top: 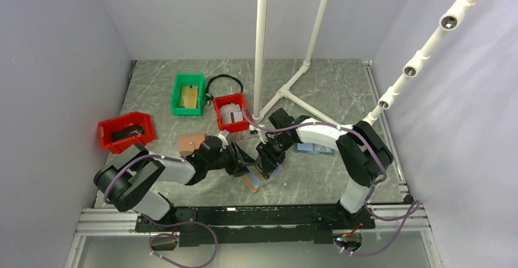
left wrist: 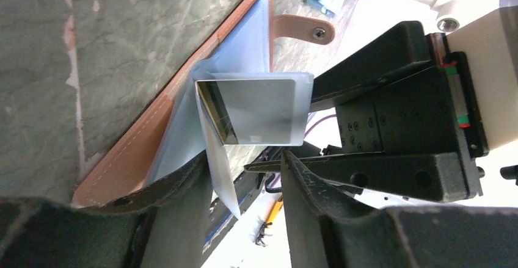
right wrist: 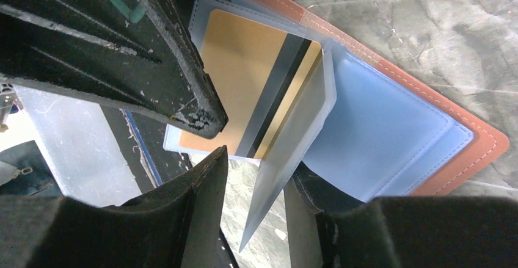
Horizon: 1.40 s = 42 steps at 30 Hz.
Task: Take the credit cards out of the card holder
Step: Remove the credit card from the card holder.
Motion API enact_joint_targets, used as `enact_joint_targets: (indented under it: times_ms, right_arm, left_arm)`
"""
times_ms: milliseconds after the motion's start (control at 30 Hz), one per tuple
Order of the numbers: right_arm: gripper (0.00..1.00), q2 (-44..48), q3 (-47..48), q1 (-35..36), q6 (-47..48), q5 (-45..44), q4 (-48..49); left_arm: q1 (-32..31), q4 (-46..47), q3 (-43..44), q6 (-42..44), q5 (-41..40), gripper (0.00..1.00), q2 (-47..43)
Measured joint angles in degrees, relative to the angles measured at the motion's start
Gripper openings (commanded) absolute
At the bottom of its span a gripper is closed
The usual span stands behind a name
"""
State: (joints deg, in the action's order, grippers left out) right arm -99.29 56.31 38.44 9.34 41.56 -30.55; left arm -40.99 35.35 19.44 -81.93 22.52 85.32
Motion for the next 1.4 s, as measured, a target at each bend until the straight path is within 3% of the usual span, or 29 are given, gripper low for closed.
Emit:
enact_joint_targets:
  times_ms: [167, 367, 433, 633, 933, 1100, 1400]
  right_arm:
    - [0.37, -0.1, 0.0, 0.0, -0.2, -1.1, 0.1]
    - [0.36, -0.2, 0.0, 0.0, -0.7, -3.0, 0.2]
    - [0.37, -0.2, 0.0, -0.2, -0.8, -3.5, 0.3]
    - [0.43, 0.0, 0.0, -2.6, -0.8, -3.8, 0.3]
    - [0.45, 8.2, -0.1, -11.5, 1.1, -0.3, 0.0]
    - [0.47, 13.3, -1.8, -12.3, 2.6, 9.8, 1.0]
    - [0.48, 8.1, -3.1, -12.1, 1.9, 15.9, 0.9]
  left_arm:
    - [0.0, -0.3, -1.0, -0.4, -0.1, 0.26, -0.4]
    - [0.0, -1.2, -1.5, -0.9, -0.2, 0.12, -0.7]
    - [0.0, -1.3, -1.5, -0.9, -0.1, 0.00, -0.7]
    - [0.3, -3.2, -0.5, 2.2, 1.5, 0.00, 0.8]
    - [0.4, -16.2, 12.5, 17.2, 5.5, 0.00, 0.9]
    - [0.5, -15.9, 13.7, 22.3, 8.5, 0.00, 1.6]
    - [0.5, -13.4, 13.8, 26.3, 11.0, 0.00, 2.5]
